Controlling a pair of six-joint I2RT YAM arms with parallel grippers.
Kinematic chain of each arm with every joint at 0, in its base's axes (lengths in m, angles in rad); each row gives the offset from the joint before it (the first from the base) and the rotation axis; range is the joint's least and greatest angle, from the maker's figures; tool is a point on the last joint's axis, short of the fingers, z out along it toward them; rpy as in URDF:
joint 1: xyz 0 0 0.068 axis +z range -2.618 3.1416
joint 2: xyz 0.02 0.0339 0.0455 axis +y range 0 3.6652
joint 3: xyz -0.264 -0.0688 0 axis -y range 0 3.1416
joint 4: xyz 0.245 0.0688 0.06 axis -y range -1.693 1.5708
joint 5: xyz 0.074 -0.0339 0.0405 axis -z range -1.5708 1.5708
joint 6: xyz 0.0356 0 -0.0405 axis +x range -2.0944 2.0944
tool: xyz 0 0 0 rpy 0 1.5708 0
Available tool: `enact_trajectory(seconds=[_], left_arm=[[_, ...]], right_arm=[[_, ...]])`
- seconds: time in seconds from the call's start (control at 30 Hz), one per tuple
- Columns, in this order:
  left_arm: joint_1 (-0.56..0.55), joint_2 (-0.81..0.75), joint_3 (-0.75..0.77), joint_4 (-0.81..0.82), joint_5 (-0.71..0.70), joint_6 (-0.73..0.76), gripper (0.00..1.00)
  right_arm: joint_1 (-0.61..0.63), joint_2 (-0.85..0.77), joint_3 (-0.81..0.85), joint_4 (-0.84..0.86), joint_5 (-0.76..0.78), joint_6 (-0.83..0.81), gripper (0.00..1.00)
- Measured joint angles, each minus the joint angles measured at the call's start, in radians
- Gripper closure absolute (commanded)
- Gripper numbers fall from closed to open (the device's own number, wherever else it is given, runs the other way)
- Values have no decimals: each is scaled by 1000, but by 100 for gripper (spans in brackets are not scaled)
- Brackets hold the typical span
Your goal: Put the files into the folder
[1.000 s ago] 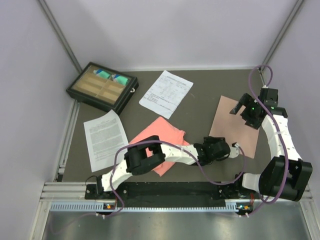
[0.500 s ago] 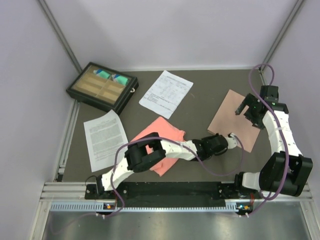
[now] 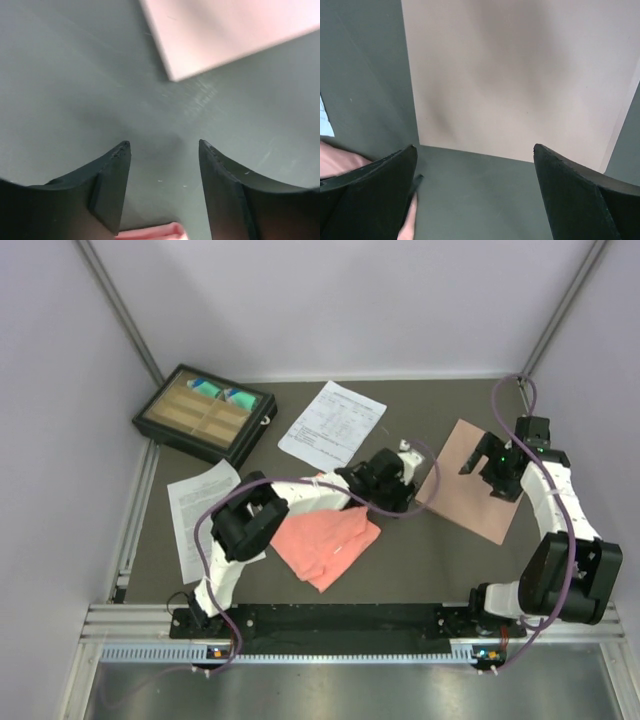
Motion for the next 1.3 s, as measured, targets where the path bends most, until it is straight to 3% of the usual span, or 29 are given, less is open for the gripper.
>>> enact_trajectory(seconds=[0.13, 0.4, 0.7, 0.77, 1.03, 1.13, 1.3], left_arm=[[88, 1, 29, -23, 151, -94, 36], [123, 129, 209, -16, 365, -336, 34], [126, 330, 475, -119, 321, -412, 37], [127, 335, 499, -149, 268, -398, 42], [169, 312, 447, -141, 186, -380, 55], [192, 283, 393, -111, 188, -380, 53], [209, 206, 271, -73, 235, -372, 40]], right_arm=[[0, 17, -24, 2, -10, -5, 1], [0, 21, -34, 20, -25, -7, 1], [0, 74, -34, 18, 43, 25, 1], [0, 80, -34, 19, 50, 27, 1], [0, 119, -34, 30, 45, 26, 1], [0, 131, -36, 41, 25, 24, 1], [27, 145, -50, 59, 8, 15, 1]])
